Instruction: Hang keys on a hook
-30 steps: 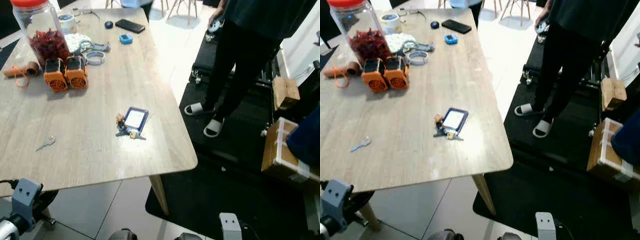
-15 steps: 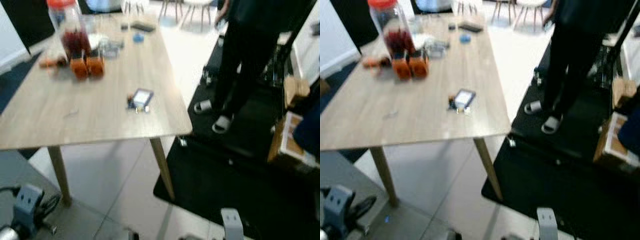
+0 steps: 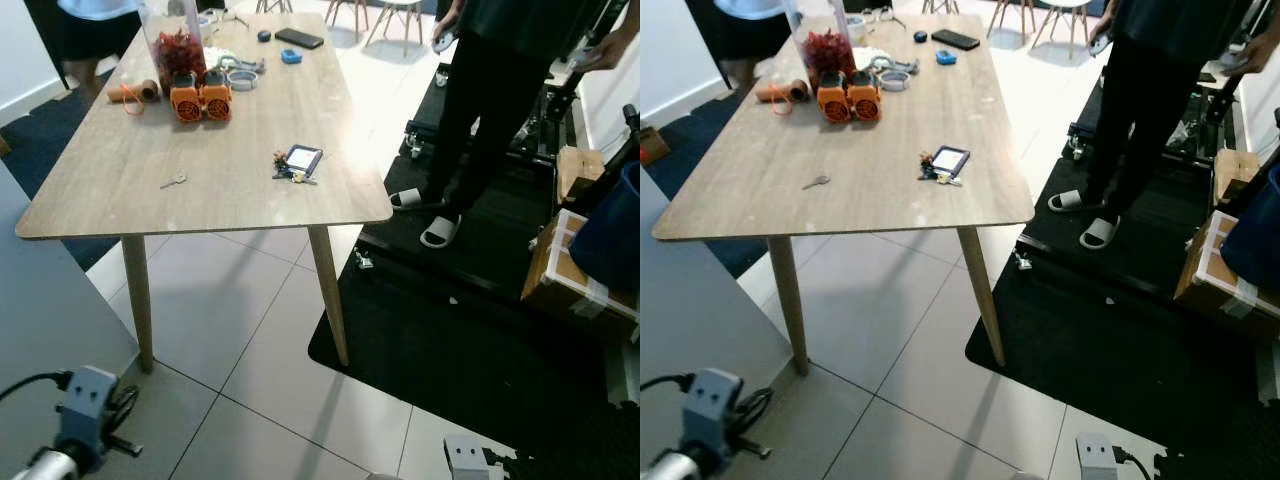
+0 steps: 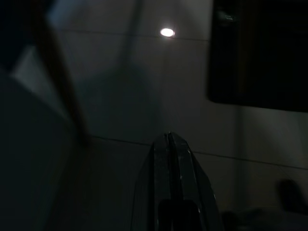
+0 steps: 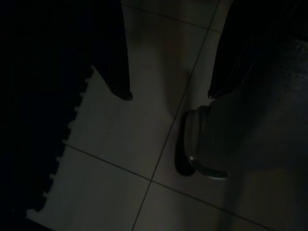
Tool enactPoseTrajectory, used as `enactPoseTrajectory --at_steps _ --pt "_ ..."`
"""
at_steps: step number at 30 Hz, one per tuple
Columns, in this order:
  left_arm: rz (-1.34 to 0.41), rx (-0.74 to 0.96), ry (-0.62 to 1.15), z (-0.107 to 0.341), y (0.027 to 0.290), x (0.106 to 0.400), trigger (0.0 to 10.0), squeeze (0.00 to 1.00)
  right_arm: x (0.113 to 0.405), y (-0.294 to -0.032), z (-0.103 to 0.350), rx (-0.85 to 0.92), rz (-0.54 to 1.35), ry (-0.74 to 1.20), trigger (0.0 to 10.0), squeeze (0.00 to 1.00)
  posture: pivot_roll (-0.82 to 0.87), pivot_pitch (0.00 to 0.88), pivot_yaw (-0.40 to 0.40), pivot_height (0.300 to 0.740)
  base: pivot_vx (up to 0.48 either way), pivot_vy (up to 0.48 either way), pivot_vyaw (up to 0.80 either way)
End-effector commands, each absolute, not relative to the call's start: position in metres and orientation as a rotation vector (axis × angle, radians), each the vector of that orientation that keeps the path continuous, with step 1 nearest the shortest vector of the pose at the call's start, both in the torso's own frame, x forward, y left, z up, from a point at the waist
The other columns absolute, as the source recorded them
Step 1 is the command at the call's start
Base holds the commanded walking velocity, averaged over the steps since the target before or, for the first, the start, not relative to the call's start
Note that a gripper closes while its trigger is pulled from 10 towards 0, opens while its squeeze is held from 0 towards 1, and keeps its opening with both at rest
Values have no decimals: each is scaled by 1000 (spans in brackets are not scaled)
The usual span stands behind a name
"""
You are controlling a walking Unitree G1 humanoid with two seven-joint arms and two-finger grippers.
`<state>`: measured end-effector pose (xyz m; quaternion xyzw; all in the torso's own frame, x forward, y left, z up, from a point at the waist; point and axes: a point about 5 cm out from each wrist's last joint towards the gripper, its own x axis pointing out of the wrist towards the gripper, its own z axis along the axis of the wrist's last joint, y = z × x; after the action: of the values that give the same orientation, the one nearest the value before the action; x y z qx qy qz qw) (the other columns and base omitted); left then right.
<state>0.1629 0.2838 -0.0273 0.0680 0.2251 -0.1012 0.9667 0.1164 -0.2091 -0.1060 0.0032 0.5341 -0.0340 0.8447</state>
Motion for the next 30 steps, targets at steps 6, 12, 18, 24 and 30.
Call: enactPoseTrajectory --at_steps 6,12,18,24,30 --pt "-153 122 536 -45 267 155 10000 0 112 -207 -108 10 -60 1134 10000 0 68 73 -24 740 0 0 0" --pt "-142 139 653 -60 261 146 10000 0 112 -207 -108 2 -52 1135 10000 0 82 70 -39 740 0 0 0" --pt "-185 176 795 -76 244 140 10000 0 114 -207 -107 29 -79 1105 10000 0 101 65 -50 740 0 0 0" --pt "-216 180 778 -77 226 153 10000 0 162 -207 -86 95 -274 833 10000 0 113 55 -38 740 0 0 0" --pt "-234 174 748 -74 219 164 10000 0 193 -244 -57 144 -501 608 10000 0 95 52 -26 740 0 0 0"
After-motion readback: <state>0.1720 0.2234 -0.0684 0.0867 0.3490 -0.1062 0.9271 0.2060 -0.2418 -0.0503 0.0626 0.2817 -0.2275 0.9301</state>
